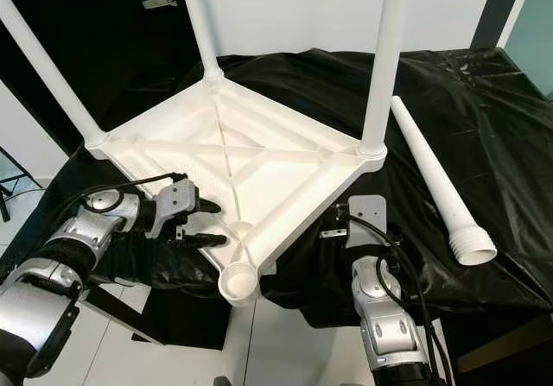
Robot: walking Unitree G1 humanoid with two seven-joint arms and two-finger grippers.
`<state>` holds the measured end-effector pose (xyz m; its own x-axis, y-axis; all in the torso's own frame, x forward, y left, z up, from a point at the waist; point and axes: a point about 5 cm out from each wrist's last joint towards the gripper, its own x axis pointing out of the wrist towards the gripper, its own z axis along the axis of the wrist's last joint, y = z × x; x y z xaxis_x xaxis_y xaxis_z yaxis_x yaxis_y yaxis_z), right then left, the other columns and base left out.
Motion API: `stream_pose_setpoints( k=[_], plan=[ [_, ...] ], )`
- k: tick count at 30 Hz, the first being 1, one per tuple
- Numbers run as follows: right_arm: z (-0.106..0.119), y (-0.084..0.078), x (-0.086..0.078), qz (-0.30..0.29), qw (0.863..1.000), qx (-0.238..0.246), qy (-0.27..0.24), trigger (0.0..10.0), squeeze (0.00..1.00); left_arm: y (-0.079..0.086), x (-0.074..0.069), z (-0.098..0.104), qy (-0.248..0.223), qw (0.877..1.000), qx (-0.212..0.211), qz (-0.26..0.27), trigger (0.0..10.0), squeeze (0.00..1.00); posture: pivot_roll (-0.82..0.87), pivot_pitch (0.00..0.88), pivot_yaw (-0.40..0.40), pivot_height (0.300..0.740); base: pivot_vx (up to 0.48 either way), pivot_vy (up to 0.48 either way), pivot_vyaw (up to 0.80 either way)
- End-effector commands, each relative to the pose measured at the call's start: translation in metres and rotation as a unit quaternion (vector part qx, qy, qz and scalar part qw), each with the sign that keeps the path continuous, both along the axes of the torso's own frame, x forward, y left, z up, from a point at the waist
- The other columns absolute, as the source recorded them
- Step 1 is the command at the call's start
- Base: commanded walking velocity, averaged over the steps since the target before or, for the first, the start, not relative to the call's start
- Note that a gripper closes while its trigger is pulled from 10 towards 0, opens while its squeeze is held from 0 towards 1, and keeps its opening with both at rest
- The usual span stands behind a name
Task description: Building children table
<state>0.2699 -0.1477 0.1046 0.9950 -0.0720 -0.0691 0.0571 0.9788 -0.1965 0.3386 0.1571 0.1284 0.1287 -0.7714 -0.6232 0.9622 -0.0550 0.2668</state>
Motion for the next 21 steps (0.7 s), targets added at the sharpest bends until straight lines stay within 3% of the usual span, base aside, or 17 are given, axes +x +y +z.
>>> stream_pose_setpoints(
  k=[1, 5, 10, 11, 12, 13, 14, 21],
  plan=[
    [-0.002, 0.001, 0.001, 0.003, 1.000, 0.005, 0.004, 10.0, 0.00, 0.006, -0.009, -0.015, 0.044, 0.998, 0.042, -0.023, 10.0, 0.00, -0.15, 0.000, 0.100, 0.740, 0.000, 0.000, 0.00],
    [-0.001, 0.001, 0.001, 0.003, 1.000, 0.006, 0.003, 10.0, 0.00, 0.004, -0.008, -0.016, 0.040, 0.998, 0.044, -0.021, 10.0, 0.00, -0.16, 0.000, 0.099, 0.740, 0.000, 0.000, 0.00],
    [-0.001, 0.002, 0.003, 0.004, 1.000, 0.008, 0.002, 10.0, 0.00, 0.001, -0.012, -0.024, 0.057, 0.994, 0.084, -0.044, 9.8, 0.00, -0.15, 0.000, 0.099, 0.740, 0.000, 0.000, 0.00],
    [-0.001, 0.002, 0.003, 0.004, 1.000, 0.008, 0.002, 10.0, 0.00, -0.002, -0.014, -0.026, 0.064, 0.993, 0.084, -0.053, 6.7, 0.00, -0.15, 0.000, 0.100, 0.740, 0.000, 0.000, 0.00],
    [-0.001, 0.002, 0.003, 0.004, 1.000, 0.009, 0.002, 10.0, 0.00, -0.004, -0.016, -0.027, 0.070, 0.992, 0.083, -0.064, 3.0, 0.00, -0.15, 0.000, 0.100, 0.740, 0.000, 0.000, 0.00],
    [-0.001, 0.002, 0.003, 0.004, 1.000, 0.009, 0.002, 10.0, 0.00, -0.004, -0.016, -0.027, 0.070, 0.992, 0.083, -0.064, 3.0, 0.00, -0.15, 0.000, 0.100, 0.740, 0.000, 0.000, 0.00],
    [-0.001, 0.001, 0.004, 0.003, 1.000, 0.009, 0.001, 10.0, 0.00, -0.010, -0.020, -0.031, 0.084, 0.989, 0.085, -0.089, 0.0, 0.00, -0.15, 0.000, 0.102, 0.740, 0.000, 0.000, 0.00],
    [-0.001, 0.000, 0.006, 0.001, 1.000, 0.010, 0.000, 10.0, 0.00, -0.027, -0.028, -0.039, 0.093, 0.985, 0.077, -0.127, 0.0, 0.00, -0.15, 0.000, 0.102, 0.740, 0.000, 0.000, 0.00]
  ],
)
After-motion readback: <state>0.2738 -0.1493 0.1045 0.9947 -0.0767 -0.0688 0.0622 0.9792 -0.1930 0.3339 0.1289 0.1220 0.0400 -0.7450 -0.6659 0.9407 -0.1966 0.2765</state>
